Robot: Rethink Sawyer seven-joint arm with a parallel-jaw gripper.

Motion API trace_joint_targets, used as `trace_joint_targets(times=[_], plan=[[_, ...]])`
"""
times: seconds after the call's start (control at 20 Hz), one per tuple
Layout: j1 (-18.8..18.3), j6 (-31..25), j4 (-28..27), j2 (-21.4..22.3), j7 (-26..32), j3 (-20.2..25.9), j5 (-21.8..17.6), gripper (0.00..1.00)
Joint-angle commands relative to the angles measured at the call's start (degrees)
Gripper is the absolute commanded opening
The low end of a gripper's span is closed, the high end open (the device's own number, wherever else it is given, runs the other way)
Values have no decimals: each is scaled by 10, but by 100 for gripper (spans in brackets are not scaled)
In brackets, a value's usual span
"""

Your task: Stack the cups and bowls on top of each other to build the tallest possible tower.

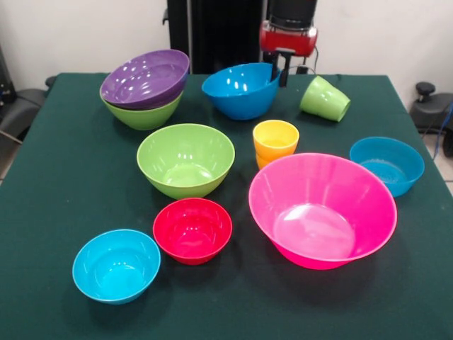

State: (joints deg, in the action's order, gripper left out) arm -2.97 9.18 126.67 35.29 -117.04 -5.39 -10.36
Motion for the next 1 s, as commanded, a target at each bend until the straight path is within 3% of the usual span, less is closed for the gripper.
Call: trace_joint_targets(times=[0.05, 0.6, 1.0], plan=[[-11, -146, 28, 136, -63, 79, 30, 0], [-7, -222, 59, 232, -69, 81, 48, 0], [-49, -346, 84, 346, -4, 109, 88, 0]])
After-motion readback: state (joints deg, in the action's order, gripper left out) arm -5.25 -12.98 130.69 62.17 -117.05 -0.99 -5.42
